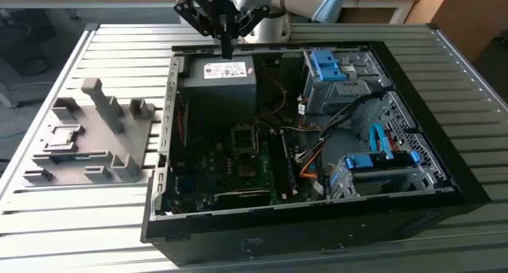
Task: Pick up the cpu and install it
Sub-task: 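Reach for the cpu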
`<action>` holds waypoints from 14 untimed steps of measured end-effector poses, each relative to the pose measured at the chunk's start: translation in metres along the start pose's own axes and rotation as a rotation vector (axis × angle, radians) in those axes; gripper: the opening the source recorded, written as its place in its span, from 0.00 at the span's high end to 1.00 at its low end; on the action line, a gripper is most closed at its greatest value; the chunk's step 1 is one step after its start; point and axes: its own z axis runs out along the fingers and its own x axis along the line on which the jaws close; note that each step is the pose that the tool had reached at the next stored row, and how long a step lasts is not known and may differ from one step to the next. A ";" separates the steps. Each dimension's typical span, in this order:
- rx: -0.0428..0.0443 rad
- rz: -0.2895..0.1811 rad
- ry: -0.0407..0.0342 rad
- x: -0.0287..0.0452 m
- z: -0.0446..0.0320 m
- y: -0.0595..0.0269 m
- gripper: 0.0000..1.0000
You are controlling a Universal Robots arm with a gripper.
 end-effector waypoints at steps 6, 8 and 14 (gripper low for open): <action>0.0001 0.000 0.0000 0.0018 -0.0001 -0.0002 0.90; 0.0000 0.000 -0.0012 0.0096 -0.0003 -0.0007 0.90; -0.0006 0.000 -0.0078 0.0369 -0.0010 -0.0028 0.90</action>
